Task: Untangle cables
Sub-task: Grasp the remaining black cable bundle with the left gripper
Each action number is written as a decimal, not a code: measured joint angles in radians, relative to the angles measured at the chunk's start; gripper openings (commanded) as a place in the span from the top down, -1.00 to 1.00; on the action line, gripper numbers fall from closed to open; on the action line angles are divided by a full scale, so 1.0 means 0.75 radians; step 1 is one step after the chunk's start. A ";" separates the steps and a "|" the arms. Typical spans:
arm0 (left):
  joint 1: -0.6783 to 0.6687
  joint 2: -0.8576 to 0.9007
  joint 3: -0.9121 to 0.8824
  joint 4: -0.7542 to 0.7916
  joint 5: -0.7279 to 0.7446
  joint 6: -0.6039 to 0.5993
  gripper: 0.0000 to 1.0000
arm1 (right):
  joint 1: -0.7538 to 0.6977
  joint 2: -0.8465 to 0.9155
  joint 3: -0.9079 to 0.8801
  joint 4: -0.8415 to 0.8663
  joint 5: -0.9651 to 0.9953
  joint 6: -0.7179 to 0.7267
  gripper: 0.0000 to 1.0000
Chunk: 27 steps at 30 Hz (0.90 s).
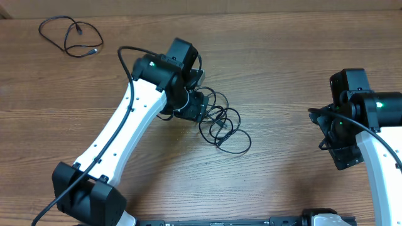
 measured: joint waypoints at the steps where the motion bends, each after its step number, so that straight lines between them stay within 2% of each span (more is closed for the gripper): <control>1: 0.000 0.000 -0.036 0.044 0.002 -0.001 -0.33 | 0.000 0.000 0.000 0.001 -0.003 0.001 -1.00; 8: 0.000 0.002 -0.251 0.303 0.083 -0.011 -0.35 | 0.000 0.000 0.000 0.001 -0.004 0.001 -1.00; 13: -0.018 0.003 -0.394 0.553 0.183 -0.015 -0.29 | 0.000 -0.001 0.000 -0.001 -0.006 0.001 -1.00; 27: -0.026 0.004 -0.436 0.622 0.079 -0.015 -0.17 | 0.001 -0.001 0.000 0.001 -0.007 0.001 -1.00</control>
